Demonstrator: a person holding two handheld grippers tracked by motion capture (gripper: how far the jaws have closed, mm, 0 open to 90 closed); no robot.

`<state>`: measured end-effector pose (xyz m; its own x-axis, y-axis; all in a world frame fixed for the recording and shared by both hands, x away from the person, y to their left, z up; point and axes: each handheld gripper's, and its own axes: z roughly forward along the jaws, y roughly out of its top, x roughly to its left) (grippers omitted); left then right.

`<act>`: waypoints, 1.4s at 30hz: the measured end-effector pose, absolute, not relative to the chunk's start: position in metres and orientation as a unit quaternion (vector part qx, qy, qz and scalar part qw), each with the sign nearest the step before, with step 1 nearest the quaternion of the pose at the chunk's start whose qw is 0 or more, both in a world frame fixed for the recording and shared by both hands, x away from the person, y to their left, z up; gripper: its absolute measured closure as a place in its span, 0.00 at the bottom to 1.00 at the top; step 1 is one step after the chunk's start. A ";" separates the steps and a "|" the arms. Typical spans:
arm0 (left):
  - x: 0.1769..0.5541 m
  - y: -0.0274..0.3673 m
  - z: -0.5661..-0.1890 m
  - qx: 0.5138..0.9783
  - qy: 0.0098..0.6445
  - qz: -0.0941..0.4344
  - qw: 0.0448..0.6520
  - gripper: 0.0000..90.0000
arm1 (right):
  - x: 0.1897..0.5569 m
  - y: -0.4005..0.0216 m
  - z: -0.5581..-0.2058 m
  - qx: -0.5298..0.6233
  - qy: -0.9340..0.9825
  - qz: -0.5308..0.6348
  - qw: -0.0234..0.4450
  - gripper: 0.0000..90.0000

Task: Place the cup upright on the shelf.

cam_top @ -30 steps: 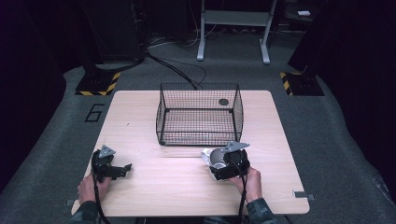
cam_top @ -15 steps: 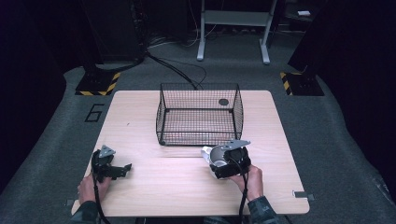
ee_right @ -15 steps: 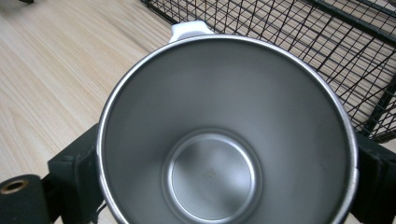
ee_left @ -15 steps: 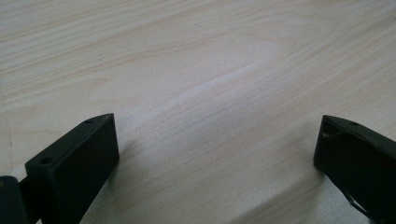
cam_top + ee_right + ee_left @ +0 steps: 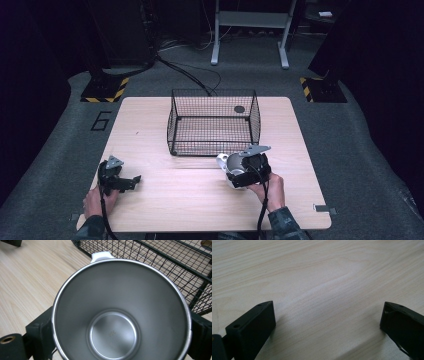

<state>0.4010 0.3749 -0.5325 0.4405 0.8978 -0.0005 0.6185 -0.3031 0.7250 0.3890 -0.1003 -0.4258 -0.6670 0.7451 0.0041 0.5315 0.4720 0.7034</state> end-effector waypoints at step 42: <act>0.401 0.375 -0.532 0.780 0.486 0.208 0.335 0.00 | 0.403 -0.109 -0.368 0.358 0.844 0.362 0.170 0.07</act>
